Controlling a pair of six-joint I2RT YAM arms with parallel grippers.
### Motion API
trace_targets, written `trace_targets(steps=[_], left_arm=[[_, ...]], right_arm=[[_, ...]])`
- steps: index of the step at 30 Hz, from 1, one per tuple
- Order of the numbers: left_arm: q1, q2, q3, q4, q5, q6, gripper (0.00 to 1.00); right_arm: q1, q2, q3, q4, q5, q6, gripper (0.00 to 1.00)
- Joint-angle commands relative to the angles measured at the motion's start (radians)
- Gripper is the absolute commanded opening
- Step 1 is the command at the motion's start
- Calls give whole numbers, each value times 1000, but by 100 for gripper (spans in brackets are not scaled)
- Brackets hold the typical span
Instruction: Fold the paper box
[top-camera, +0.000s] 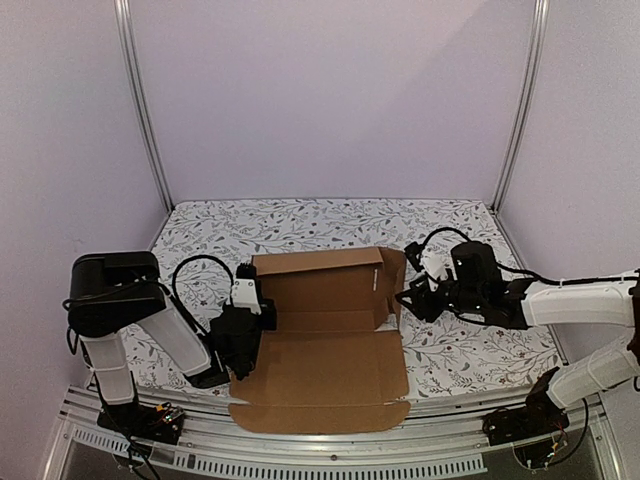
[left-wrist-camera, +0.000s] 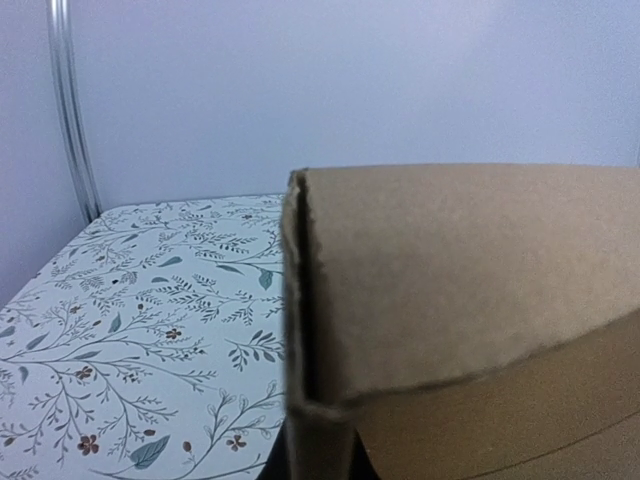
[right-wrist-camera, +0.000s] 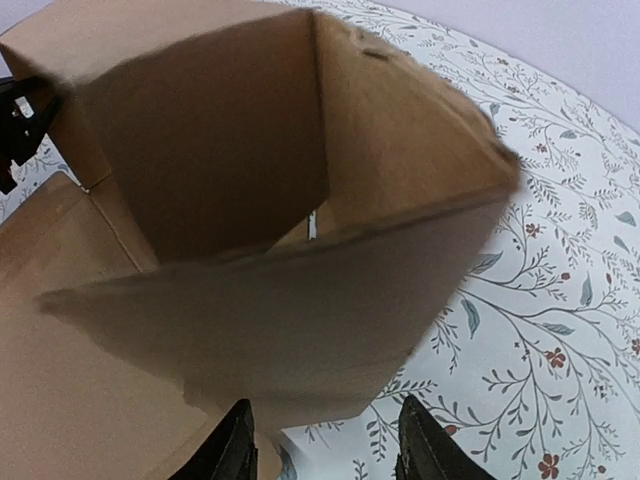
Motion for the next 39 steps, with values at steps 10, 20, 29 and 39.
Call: trace_targets(steps=[10, 20, 29, 39], left_arm=[[-36, 32, 7, -82, 81, 7, 0], [-36, 32, 12, -99, 67, 8, 0], [-38, 30, 18, -117, 62, 0, 0], [-38, 34, 21, -118, 72, 2, 0]], right_arm=[[6, 44, -23, -40, -67, 132, 30], [7, -10, -30, -57, -66, 135, 38], [6, -110, -89, -96, 22, 105, 53], [-3, -113, -58, -47, 23, -18, 72]])
